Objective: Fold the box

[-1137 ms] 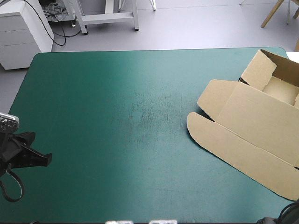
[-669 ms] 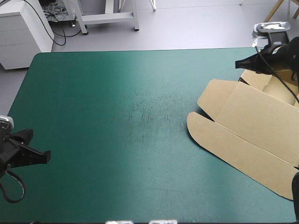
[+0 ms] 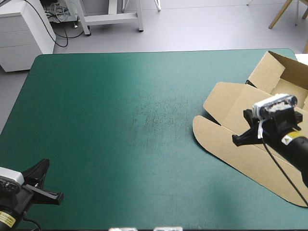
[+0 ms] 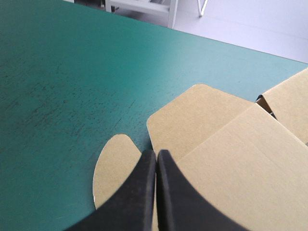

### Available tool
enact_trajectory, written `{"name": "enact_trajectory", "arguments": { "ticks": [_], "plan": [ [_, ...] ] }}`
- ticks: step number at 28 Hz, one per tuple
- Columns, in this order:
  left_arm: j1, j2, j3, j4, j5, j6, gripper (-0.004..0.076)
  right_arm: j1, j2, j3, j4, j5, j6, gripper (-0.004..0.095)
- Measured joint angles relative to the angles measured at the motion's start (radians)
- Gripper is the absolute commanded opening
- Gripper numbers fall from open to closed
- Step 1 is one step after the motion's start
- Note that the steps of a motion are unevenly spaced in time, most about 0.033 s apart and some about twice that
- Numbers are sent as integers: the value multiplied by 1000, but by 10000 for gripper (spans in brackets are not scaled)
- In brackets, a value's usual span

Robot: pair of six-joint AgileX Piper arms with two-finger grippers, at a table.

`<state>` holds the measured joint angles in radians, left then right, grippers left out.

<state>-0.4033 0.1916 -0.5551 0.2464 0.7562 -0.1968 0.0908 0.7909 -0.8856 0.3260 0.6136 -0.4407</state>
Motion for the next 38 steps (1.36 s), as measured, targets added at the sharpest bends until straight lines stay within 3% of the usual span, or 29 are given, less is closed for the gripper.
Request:
{"name": "enact_trajectory", "arguments": {
  "ticks": [6,17,27,38],
  "plan": [
    [0,-107,110,0,-39,20,-10,0,-291,224,2,-68,0,-14],
    [0,-151,178,-31,-30,25,-10,0,-627,377,17,-86,20,-14],
    [0,-152,178,-41,-9,42,-10,0,-795,446,18,-32,58,-14],
    [0,-152,178,-50,-6,49,-10,0,-805,447,-11,9,89,-14]
  ]
}}
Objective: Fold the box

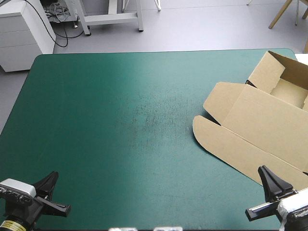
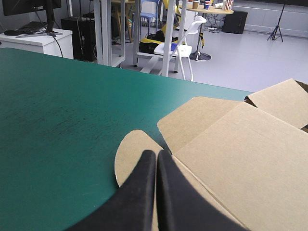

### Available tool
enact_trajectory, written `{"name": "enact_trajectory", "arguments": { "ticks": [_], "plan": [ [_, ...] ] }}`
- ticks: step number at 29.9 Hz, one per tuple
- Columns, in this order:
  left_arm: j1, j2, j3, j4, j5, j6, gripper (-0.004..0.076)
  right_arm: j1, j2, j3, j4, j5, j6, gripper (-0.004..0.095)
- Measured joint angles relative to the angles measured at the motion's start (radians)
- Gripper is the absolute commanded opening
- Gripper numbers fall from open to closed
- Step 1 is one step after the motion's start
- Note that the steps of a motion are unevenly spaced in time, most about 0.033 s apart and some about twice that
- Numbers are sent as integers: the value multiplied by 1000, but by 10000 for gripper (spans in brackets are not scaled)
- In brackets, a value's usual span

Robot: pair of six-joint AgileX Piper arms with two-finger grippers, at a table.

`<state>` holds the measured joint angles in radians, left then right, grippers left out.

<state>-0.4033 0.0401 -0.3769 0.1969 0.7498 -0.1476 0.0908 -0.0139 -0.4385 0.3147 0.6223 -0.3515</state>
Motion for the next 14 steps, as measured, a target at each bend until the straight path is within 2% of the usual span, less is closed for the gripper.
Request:
{"name": "enact_trajectory", "arguments": {
  "ticks": [14],
  "plan": [
    [0,0,0,0,0,0,-10,0,0,88,-17,-98,1,-14]
  ]
}}
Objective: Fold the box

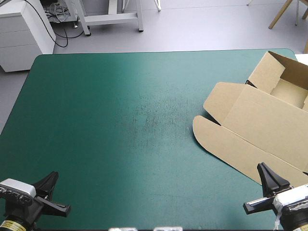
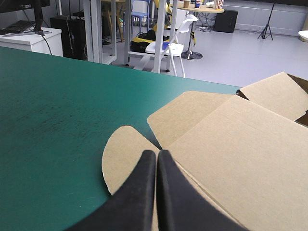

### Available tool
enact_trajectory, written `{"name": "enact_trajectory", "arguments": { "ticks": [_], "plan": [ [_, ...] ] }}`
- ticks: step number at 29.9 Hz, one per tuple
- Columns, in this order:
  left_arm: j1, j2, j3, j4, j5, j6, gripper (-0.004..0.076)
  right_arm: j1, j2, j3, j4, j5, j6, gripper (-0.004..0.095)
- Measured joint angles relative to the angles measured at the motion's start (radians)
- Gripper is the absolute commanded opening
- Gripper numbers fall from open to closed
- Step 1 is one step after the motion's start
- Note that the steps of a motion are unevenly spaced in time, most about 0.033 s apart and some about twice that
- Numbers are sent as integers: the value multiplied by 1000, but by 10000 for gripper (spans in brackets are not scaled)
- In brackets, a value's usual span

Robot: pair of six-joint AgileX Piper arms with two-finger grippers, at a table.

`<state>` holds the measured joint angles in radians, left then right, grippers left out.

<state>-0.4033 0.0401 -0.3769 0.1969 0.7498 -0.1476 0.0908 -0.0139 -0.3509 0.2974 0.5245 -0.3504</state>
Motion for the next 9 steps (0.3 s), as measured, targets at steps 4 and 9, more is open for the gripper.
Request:
{"name": "enact_trajectory", "arguments": {
  "ticks": [4,9],
  "plan": [
    [0,0,0,0,0,0,-10,0,0,46,0,-22,0,-14],
    [0,0,0,0,0,0,-10,0,0,114,0,-33,0,-14]
  ]
}}
